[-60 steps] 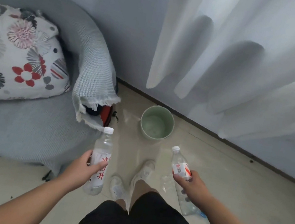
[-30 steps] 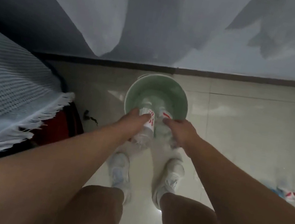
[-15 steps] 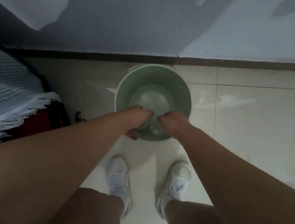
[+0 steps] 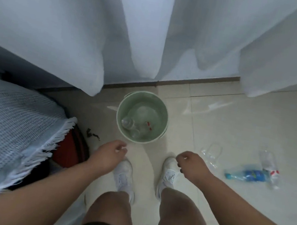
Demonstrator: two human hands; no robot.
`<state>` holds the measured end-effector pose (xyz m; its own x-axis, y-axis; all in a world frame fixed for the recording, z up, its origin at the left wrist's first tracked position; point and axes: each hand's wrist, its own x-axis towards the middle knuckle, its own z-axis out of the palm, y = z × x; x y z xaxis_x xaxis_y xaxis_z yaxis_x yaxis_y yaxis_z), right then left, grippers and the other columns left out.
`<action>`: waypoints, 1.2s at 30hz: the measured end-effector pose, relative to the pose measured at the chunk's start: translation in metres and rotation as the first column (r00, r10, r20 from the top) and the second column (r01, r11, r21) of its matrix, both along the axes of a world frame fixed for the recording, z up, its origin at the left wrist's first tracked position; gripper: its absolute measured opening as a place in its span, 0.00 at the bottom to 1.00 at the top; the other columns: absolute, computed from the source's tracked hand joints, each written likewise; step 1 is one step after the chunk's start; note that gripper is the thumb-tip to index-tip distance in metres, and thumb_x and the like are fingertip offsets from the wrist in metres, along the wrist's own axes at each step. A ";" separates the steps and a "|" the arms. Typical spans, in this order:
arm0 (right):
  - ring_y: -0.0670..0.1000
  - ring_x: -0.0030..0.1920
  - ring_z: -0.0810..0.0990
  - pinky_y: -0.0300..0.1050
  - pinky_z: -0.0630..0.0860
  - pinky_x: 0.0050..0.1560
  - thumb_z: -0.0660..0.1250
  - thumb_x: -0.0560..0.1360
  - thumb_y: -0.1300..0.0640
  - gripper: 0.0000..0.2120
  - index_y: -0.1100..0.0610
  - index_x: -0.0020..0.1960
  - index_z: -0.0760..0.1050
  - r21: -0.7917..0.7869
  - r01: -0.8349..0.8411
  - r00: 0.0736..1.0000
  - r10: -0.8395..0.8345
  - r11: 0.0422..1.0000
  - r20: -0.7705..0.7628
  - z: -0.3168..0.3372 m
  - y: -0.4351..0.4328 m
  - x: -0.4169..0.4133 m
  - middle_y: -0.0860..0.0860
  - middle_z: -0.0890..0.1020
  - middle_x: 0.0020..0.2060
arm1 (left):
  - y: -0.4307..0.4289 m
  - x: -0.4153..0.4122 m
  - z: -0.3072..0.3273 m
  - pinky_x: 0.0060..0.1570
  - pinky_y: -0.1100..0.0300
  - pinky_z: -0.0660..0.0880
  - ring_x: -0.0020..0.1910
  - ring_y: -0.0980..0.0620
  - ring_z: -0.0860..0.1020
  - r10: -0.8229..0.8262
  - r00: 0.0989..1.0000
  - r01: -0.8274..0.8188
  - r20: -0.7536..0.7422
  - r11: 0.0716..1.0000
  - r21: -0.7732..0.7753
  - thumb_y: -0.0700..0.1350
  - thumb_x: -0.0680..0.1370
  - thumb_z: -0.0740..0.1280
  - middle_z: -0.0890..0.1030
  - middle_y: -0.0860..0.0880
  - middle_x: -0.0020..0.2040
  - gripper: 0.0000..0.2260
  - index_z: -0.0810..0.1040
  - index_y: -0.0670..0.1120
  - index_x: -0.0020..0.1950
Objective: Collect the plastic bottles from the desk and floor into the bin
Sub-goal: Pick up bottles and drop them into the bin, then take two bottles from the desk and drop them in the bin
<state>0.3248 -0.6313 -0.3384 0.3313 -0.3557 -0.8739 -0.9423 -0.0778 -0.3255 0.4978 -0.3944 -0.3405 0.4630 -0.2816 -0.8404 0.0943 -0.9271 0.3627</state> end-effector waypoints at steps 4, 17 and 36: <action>0.53 0.35 0.81 0.48 0.77 0.38 0.64 0.77 0.52 0.08 0.54 0.46 0.80 0.007 0.183 0.982 -0.182 0.983 -0.046 0.104 0.006 -0.059 0.54 0.85 0.41 | 0.019 -0.010 0.111 0.61 0.50 0.78 0.56 0.53 0.81 -0.046 0.999 0.047 0.028 0.998 -0.047 0.57 0.81 0.63 0.83 0.53 0.60 0.15 0.79 0.55 0.65; 0.54 0.36 0.78 0.45 0.73 0.34 0.63 0.80 0.56 0.10 0.55 0.60 0.74 -0.085 0.788 0.612 -0.791 0.609 0.012 0.319 0.131 -0.260 0.59 0.84 0.48 | -0.023 -0.037 0.304 0.39 0.55 0.80 0.44 0.54 0.83 -0.527 0.845 0.534 0.088 0.828 -0.171 0.51 0.81 0.65 0.85 0.54 0.49 0.07 0.80 0.58 0.57; 0.52 0.26 0.69 0.39 0.62 0.26 0.61 0.76 0.60 0.07 0.59 0.45 0.77 0.014 1.000 0.018 -0.999 0.017 -0.030 0.293 0.223 -0.576 0.56 0.78 0.36 | -0.167 -0.344 0.328 0.37 0.54 0.78 0.47 0.45 0.83 -0.818 0.570 0.820 0.079 0.560 -0.120 0.46 0.83 0.64 0.85 0.48 0.50 0.07 0.81 0.52 0.56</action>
<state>-0.2509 -0.4078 -0.0454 -0.3375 -0.3105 -0.8886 -0.0901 0.9504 -0.2978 0.1539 -0.5616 -0.0125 -0.0122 -0.6485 -0.7611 -0.6866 -0.5479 0.4779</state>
